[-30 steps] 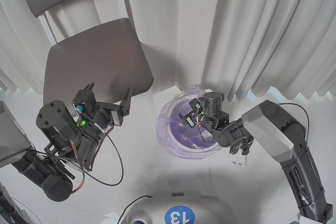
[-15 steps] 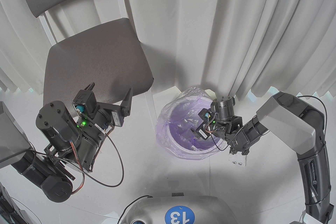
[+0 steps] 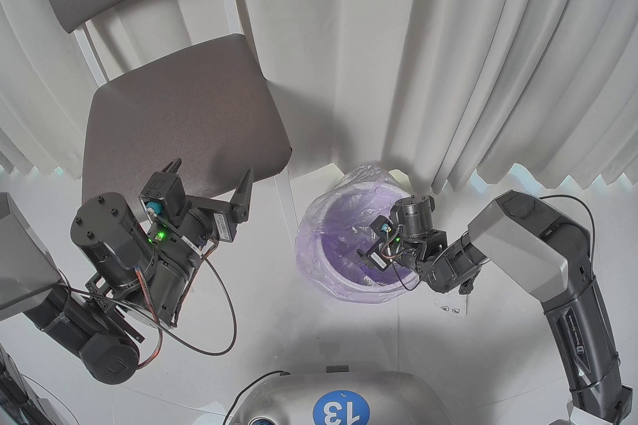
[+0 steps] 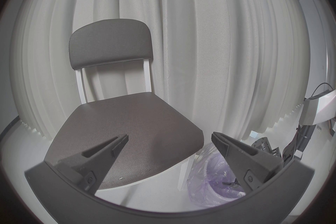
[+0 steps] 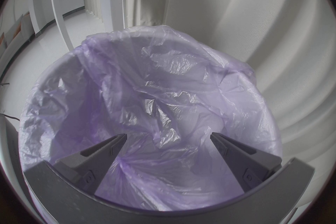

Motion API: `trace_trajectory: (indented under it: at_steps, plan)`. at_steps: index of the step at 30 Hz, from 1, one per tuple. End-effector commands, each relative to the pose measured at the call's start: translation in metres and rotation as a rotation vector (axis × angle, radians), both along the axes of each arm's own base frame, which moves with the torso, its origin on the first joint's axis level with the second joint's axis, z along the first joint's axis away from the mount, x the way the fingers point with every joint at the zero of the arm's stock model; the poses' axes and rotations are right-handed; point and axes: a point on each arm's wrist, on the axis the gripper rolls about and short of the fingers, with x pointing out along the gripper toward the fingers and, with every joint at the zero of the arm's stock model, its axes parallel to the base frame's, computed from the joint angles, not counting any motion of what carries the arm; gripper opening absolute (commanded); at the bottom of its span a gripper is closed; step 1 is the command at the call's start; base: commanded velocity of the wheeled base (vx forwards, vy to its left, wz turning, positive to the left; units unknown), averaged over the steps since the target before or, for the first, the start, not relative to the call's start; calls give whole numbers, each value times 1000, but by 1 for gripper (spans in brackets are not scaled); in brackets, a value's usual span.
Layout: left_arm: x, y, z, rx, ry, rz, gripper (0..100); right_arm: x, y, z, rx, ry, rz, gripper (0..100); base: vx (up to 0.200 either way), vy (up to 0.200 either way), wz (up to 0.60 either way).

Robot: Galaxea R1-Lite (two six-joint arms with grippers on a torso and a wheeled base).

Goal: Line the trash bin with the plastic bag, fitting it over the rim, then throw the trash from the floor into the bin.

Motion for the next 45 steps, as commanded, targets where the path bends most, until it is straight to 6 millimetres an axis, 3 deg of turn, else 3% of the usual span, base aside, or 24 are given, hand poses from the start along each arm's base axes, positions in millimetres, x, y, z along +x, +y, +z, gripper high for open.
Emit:
trace_trajectory:
  at_steps: [1, 6, 17, 36, 40, 45]
  plan:
    - [1, 0, 0, -7, -10, 1, 100, 16, 2, -7, 15, -38, -19, 100, 0, 0, 0]
    - [0, 0, 0, -8, -11, 3, 100, 29, 0, -3, 36, -81, -33, 100, 0, 0, 0]
    - [0, 0, 0, -8, -11, 3, 100, 23, -1, -6, 40, -60, -39, 100, 0, 0, 0]
    - [-3, 0, 0, -7, -7, -5, 100, -36, -23, 103, 141, -64, -35, 100, 0, 0, 0]
    - [-4, -1, -1, -4, -3, -11, 100, -58, -51, 129, 192, -51, -60, 100, 0, 0, 0]
    - [-8, -1, -4, 6, 9, -17, 100, -90, -88, 140, 268, 3, -155, 100, 0, 0, 0]
